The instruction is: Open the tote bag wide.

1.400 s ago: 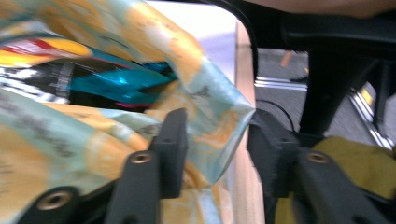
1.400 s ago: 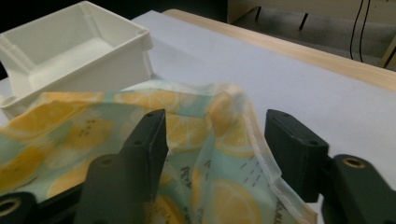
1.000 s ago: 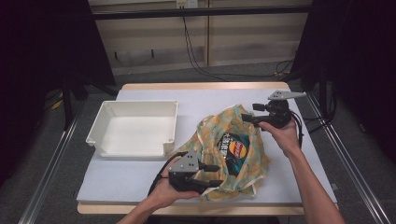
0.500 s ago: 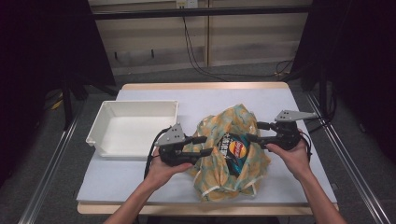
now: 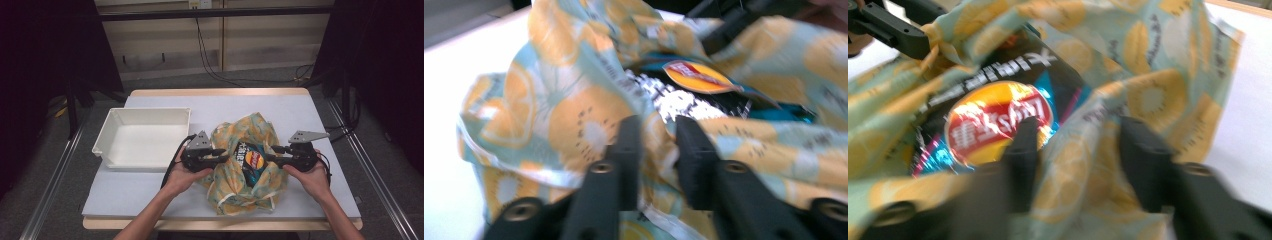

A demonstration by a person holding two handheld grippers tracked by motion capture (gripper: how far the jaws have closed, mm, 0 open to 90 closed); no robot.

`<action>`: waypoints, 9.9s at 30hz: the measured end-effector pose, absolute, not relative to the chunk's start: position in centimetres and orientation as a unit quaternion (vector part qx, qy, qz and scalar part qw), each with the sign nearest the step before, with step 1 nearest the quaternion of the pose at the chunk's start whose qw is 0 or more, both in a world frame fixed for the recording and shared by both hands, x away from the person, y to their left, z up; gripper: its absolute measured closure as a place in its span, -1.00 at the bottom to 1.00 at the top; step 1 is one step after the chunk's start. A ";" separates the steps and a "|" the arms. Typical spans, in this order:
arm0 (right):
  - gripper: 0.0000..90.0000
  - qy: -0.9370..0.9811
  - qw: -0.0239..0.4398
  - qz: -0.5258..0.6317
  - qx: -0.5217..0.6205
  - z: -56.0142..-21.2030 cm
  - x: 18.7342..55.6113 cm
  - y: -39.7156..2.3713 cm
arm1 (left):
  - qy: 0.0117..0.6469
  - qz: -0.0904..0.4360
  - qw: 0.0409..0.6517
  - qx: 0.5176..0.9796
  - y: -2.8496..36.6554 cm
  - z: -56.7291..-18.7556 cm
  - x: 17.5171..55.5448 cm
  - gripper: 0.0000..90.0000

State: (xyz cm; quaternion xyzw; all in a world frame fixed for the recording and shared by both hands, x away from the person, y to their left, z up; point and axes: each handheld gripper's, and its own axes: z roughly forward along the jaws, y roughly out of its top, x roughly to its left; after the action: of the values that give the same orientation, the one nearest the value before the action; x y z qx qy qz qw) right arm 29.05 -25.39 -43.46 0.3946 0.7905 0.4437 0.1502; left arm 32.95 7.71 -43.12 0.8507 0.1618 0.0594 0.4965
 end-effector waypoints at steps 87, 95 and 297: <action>-0.12 0.736 0.183 0.520 0.393 -42.1 23.6 -29.9 | 0.131 0.021 0.549 0.825 9.1 -39.6 30.3 0.29; -0.04 0.735 0.183 0.526 0.387 -41.9 22.9 -29.8 | 0.103 0.007 0.545 0.832 5.2 -38.6 31.0 0.43; 1.00 0.824 0.046 0.502 0.257 -43.6 23.4 -20.9 | 0.084 0.015 0.515 0.853 0.7 -36.8 33.4 0.95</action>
State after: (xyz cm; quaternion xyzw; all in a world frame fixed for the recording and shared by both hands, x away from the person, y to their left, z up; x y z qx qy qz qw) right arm 23.44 -20.92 -43.65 0.2575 0.8244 0.5020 0.0460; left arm 33.38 0.68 -36.76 0.8531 0.0842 0.0155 0.5147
